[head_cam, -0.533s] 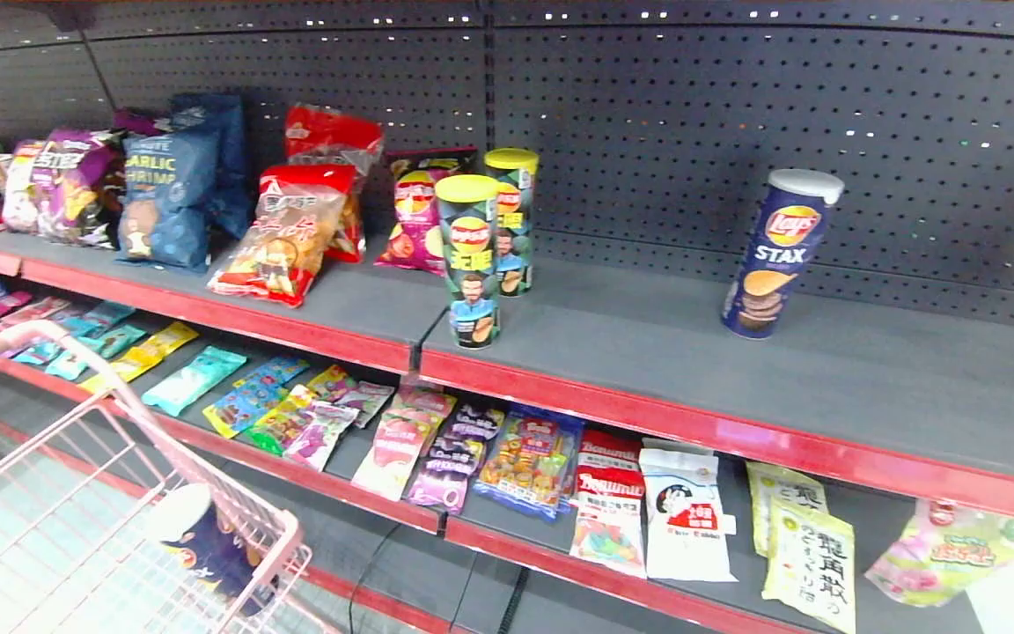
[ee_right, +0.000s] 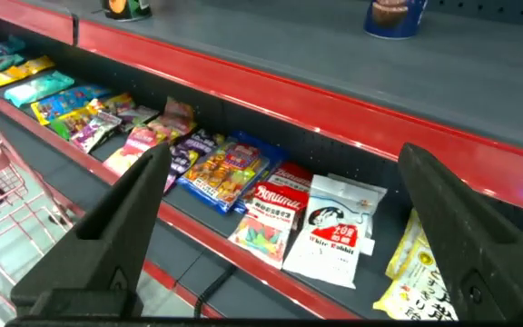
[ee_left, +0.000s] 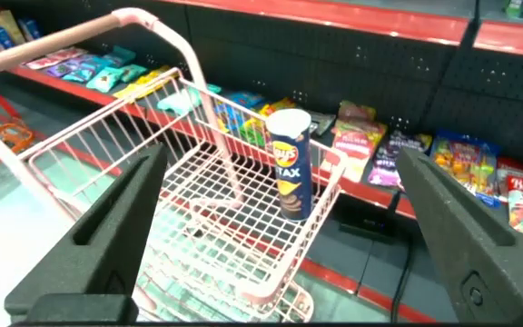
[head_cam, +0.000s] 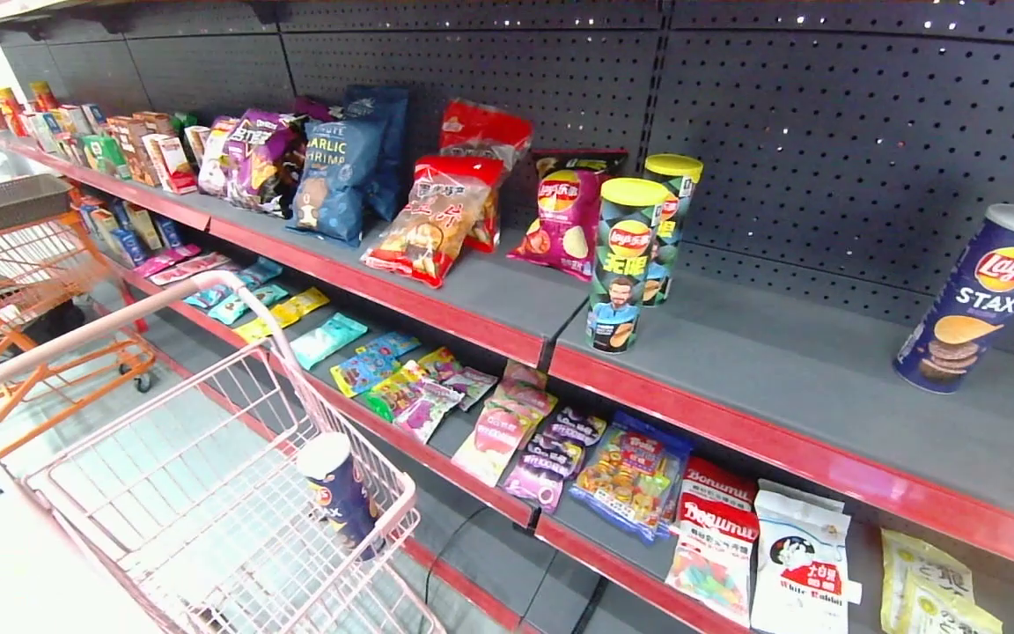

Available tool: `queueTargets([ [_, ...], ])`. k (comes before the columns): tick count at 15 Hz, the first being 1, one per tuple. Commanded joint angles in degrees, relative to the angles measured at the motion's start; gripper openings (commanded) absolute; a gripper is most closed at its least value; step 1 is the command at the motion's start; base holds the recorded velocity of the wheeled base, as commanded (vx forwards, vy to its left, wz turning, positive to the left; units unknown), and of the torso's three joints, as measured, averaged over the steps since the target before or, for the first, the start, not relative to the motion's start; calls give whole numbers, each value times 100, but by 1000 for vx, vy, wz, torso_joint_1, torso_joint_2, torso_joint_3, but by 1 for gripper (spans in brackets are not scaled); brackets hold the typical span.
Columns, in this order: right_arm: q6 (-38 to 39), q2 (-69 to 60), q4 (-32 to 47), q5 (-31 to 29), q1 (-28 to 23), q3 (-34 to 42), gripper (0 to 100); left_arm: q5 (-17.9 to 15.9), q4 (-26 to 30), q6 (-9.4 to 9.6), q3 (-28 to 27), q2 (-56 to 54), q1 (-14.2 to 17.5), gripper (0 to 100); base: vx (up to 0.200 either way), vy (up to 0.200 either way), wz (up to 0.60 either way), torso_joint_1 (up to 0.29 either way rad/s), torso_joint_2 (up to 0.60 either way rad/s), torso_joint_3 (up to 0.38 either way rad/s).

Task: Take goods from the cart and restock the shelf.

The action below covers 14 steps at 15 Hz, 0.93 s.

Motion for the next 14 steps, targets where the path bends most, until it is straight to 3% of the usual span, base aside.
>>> queueTargets([
  [1,5,7,1,0,4,2,100,-1,3,-1,1,8,0,100,0,0,0,-56,76,71],
  [2,5,7,1,0,4,2,100,-1,3,-1,1,8,0,100,0,0,0,-110,300,159],
  [10,14,7,1,0,4,2,100,-1,3,-1,1,8,0,100,0,0,-600,-160,397,232],
  [14,5,7,1,0,4,11,100,-1,3,8,1,8,0,100,0,0,0,-175,444,270],
])
